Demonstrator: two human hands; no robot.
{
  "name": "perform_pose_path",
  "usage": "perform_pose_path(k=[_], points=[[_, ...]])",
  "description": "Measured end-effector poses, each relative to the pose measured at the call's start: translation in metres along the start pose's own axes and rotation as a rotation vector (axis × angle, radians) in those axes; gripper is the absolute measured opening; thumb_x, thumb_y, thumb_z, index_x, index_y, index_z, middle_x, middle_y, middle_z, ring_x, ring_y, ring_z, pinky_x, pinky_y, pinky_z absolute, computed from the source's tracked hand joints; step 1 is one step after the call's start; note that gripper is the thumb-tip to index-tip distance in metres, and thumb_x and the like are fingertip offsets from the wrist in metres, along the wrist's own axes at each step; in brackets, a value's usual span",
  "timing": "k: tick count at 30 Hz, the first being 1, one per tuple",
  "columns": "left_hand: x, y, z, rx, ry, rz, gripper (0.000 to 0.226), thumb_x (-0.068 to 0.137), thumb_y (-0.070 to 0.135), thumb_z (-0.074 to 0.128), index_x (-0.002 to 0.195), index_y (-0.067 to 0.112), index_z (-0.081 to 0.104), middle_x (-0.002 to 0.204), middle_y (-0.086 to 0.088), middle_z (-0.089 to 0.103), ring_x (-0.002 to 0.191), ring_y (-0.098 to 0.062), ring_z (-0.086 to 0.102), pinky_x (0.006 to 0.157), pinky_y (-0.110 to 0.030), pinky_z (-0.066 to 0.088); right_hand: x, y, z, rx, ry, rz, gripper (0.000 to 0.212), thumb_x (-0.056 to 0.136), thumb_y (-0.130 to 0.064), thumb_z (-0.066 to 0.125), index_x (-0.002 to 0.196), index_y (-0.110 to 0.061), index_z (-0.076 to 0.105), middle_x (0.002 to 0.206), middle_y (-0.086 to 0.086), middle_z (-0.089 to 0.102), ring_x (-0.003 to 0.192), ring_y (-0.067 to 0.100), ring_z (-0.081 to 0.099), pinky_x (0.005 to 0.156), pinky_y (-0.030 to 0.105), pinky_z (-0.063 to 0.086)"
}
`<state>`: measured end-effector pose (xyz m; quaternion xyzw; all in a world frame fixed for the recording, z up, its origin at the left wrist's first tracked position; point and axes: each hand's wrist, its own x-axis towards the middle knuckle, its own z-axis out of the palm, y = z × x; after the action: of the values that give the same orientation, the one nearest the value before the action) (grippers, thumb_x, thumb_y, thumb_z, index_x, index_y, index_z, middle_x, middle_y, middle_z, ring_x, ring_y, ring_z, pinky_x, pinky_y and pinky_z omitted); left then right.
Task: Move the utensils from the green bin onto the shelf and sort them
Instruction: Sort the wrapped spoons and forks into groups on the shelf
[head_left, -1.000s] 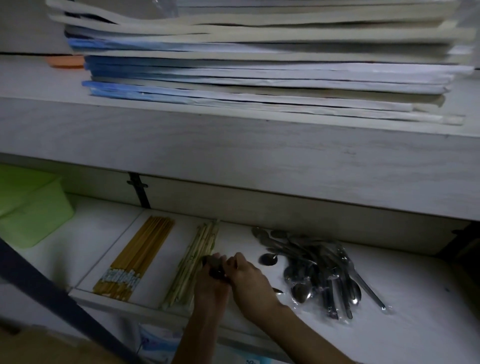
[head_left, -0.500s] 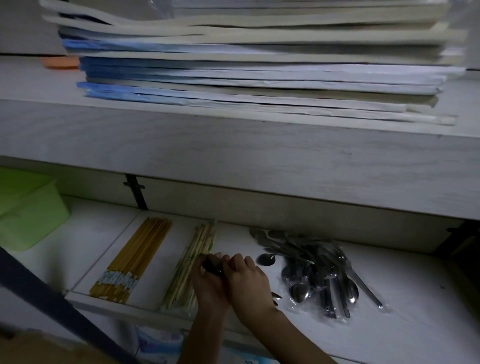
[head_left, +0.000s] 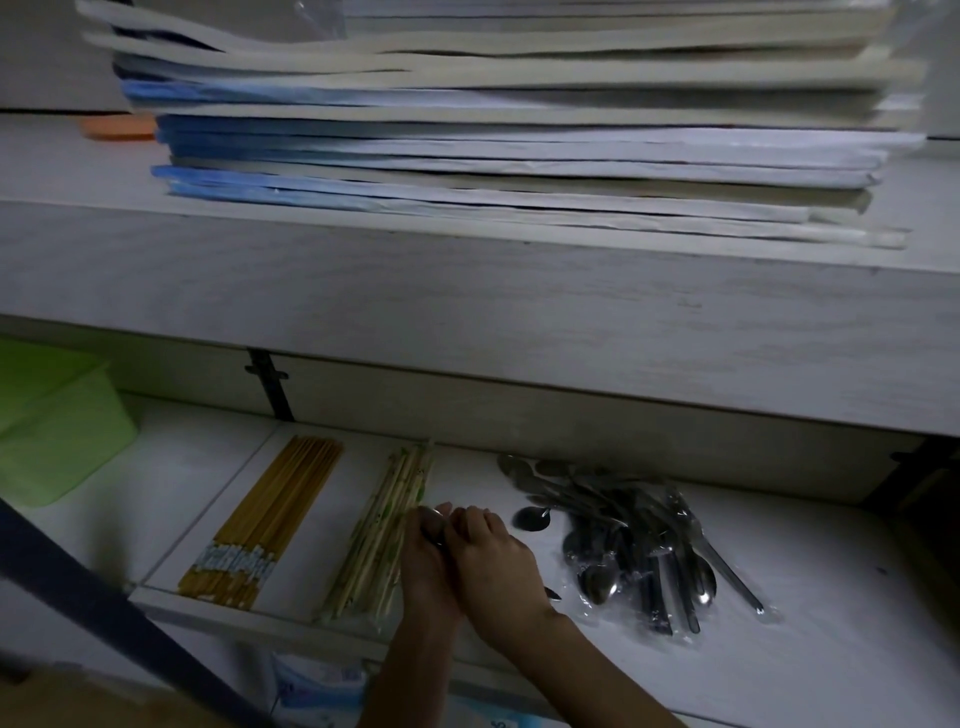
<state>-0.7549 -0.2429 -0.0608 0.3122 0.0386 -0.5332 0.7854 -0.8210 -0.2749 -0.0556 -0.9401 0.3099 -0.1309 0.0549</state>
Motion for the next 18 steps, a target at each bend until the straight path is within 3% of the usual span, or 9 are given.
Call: perform_pose_path(k=[2, 4, 6, 8, 11, 14, 18], points=[[0.001, -0.002, -0.003, -0.016, 0.058, -0.004, 0.021, 0.087, 0.024, 0.04, 0.071, 0.011, 0.044, 0.071, -0.008, 0.043, 0.067, -0.02, 0.045, 0.068, -0.033, 0.038, 0.0, 0.005, 0.0, 0.054, -0.045, -0.036, 0.059, 0.079, -0.039, 0.023, 0.114, -0.019, 0.066, 0.094, -0.001, 0.061, 0.08, 0.014, 0.062, 0.051, 0.022, 0.048], [0.004, -0.002, -0.004, -0.049, 0.125, 0.037, 0.03, 0.096, 0.025, 0.034, 0.075, 0.01, 0.048, 0.07, -0.008, 0.047, 0.066, -0.02, 0.051, 0.068, -0.03, 0.04, -0.003, 0.011, -0.005, 0.212, -0.16, -0.047, 0.059, 0.089, -0.042, 0.019, 0.138, -0.017, 0.042, 0.119, 0.006, 0.048, 0.102, 0.024, 0.054, 0.072, 0.031, 0.047], [0.008, 0.0, -0.008, -0.078, 0.122, 0.083, 0.029, 0.097, 0.024, 0.034, 0.074, 0.011, 0.046, 0.063, -0.006, 0.049, 0.055, -0.019, 0.055, 0.07, -0.031, 0.042, -0.006, 0.018, -0.008, 0.422, -0.235, 0.057, 0.043, 0.098, -0.037, 0.032, 0.135, -0.016, 0.04, 0.123, 0.007, 0.046, 0.104, 0.027, 0.055, 0.082, 0.034, 0.045], [0.013, 0.003, -0.012, -0.154, 0.108, 0.105, 0.023, 0.092, 0.022, 0.039, 0.072, 0.012, 0.043, 0.055, -0.005, 0.048, 0.048, -0.017, 0.051, 0.073, -0.033, 0.043, -0.01, 0.024, -0.014, 0.622, -0.302, 0.216, 0.033, 0.098, -0.04, 0.039, 0.117, -0.014, 0.048, 0.112, 0.007, 0.058, 0.082, 0.02, 0.064, 0.076, 0.03, 0.049], [0.018, 0.006, -0.018, -0.27, 0.131, 0.103, 0.023, 0.095, 0.023, 0.038, 0.078, 0.01, 0.048, 0.063, -0.005, 0.048, 0.058, -0.016, 0.046, 0.073, -0.032, 0.044, -0.019, 0.03, -0.024, 0.858, -0.539, 0.337, 0.027, 0.099, -0.036, 0.036, 0.096, -0.014, 0.051, 0.074, -0.001, 0.062, 0.046, 0.005, 0.053, 0.052, 0.013, 0.042], [0.022, 0.005, -0.021, -0.182, 0.143, 0.091, 0.023, 0.096, 0.023, 0.038, 0.08, 0.01, 0.048, 0.069, -0.006, 0.044, 0.055, -0.017, 0.043, 0.07, -0.028, 0.043, -0.024, 0.032, -0.025, 1.031, -0.622, 0.416, 0.034, 0.1, -0.032, 0.037, 0.079, -0.015, 0.058, 0.059, -0.003, 0.049, 0.044, 0.005, 0.042, 0.046, 0.011, 0.035], [0.023, 0.002, -0.014, -0.099, 0.193, 0.097, 0.024, 0.098, 0.028, 0.039, 0.093, 0.008, 0.05, 0.081, -0.008, 0.049, 0.064, -0.017, 0.044, 0.072, -0.029, 0.042, -0.025, 0.035, -0.014, 1.193, -0.576, 0.526, 0.036, 0.099, -0.023, 0.042, 0.068, -0.015, 0.058, 0.052, -0.001, 0.043, 0.036, 0.003, 0.035, 0.041, 0.012, 0.029]])
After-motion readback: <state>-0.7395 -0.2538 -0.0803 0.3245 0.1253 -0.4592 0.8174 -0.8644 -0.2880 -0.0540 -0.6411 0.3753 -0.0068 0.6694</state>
